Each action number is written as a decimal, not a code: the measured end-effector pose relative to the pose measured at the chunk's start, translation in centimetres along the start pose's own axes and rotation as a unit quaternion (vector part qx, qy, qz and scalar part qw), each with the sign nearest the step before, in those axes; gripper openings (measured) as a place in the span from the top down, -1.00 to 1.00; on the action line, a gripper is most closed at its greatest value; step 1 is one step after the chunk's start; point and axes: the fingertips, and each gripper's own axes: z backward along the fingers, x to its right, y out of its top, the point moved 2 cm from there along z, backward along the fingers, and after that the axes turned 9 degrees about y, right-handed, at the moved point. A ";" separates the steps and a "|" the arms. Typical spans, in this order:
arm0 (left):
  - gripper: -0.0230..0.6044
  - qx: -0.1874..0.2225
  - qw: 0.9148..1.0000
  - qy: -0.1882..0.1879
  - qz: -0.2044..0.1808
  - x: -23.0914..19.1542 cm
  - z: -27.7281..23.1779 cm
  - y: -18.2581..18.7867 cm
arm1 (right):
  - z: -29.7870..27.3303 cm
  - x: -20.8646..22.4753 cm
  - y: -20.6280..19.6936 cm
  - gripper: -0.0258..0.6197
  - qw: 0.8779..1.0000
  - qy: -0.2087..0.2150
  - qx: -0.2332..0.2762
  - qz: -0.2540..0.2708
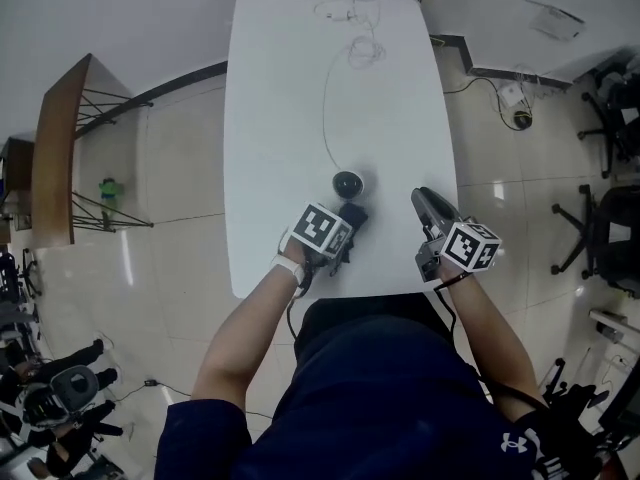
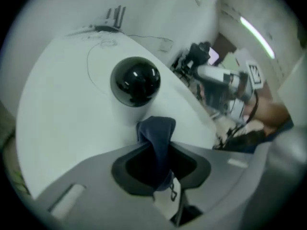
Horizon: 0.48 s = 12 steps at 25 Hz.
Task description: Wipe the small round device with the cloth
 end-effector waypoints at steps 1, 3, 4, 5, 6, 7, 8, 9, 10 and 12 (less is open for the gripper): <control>0.66 0.018 0.997 -0.035 0.060 1.3 -0.4 0.6 | 0.5 0.5 0.1 0.62 1.000 -0.004 0.006 -0.007; 0.66 0.069 0.974 -0.091 0.195 2.9 -1.0 2.4 | 1.7 1.5 0.2 0.63 1.000 -0.014 0.016 -0.016; 0.66 0.101 0.952 -0.113 0.265 3.2 -1.2 3.6 | 2.2 1.9 0.3 0.63 0.999 -0.019 0.019 -0.019; 0.66 0.134 0.926 -0.130 0.329 3.2 -1.3 4.8 | 2.7 2.3 0.4 0.63 0.999 -0.023 0.021 -0.021; 0.66 0.165 0.899 -0.140 0.381 3.0 -1.4 5.8 | 3.1 2.6 0.5 0.63 0.999 -0.026 0.023 -0.022; 0.66 0.190 0.876 -0.144 0.418 2.8 -1.5 6.4 | 3.5 2.8 0.7 0.63 0.999 -0.028 0.024 -0.021; 0.66 0.207 0.862 -0.142 0.441 2.7 -1.6 6.7 | 3.8 3.0 0.8 0.63 0.999 -0.030 0.025 -0.021; 0.66 0.215 0.857 -0.137 0.449 2.8 -1.7 6.7 | 4.1 3.2 0.9 0.64 0.999 -0.031 0.026 -0.020; 0.66 0.216 0.858 -0.131 0.447 3.0 -1.7 6.3 | 4.3 3.3 1.1 0.64 0.999 -0.033 0.027 -0.018; 0.66 0.210 0.866 -0.119 0.437 3.0 -1.5 5.0 | 4.5 3.5 1.4 0.64 0.999 -0.035 0.028 -0.015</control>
